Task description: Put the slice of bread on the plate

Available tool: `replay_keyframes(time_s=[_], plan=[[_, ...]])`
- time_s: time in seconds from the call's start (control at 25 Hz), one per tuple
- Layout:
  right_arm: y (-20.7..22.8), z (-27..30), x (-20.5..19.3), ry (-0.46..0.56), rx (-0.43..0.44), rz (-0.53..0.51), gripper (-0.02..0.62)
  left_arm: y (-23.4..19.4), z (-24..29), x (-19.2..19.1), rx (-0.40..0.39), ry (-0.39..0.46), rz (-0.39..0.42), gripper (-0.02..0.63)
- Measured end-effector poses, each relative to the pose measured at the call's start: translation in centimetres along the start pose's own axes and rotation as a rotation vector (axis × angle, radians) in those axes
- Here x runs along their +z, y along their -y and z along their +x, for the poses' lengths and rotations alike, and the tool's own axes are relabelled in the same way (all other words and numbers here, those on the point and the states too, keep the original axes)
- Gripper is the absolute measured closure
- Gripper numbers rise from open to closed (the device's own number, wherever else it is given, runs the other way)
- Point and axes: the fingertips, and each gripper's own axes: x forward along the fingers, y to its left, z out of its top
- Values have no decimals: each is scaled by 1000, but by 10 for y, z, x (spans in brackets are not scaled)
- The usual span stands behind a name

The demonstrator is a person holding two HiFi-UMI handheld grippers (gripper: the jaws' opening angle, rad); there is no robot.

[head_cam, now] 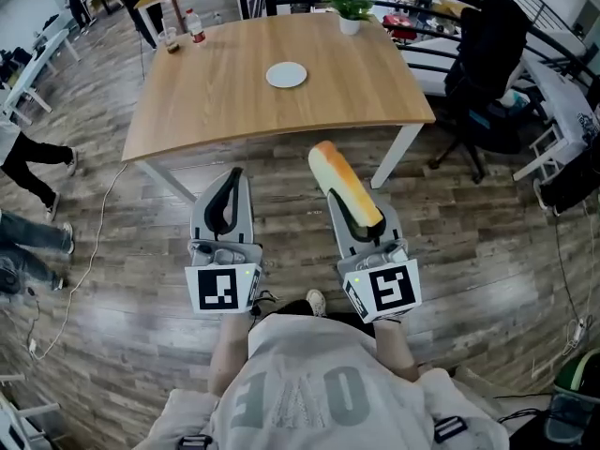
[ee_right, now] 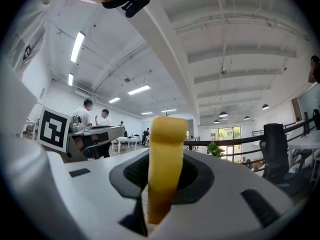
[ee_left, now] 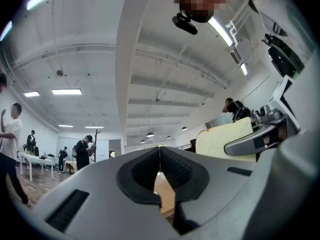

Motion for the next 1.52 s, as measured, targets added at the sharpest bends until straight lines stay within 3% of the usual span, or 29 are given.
replay_keyframes(time_s=[0.32,0.64,0.88,1.16,1.36,1.52], plan=[[19,-19,-44,-71,9,104,503,29,3,-23,-21,-58,-46,598],[41,5,-52,-108,-21,109,503,12,34,-38,-19,-14,-53,598],[37,39,-71,-154,-44,117,503,-9,56,-76,-25,-43,-107,598],[60,93,-78,-158,-102,95,503,-34,107,-98,-50,-36,-82,598],[71,144,-89,-160,-84,100,503,-52,143,-130,-80,-79,-77,598],[88,204,-90,-171,-95,97,503,-89,182,-144,-59,-90,-67,598]])
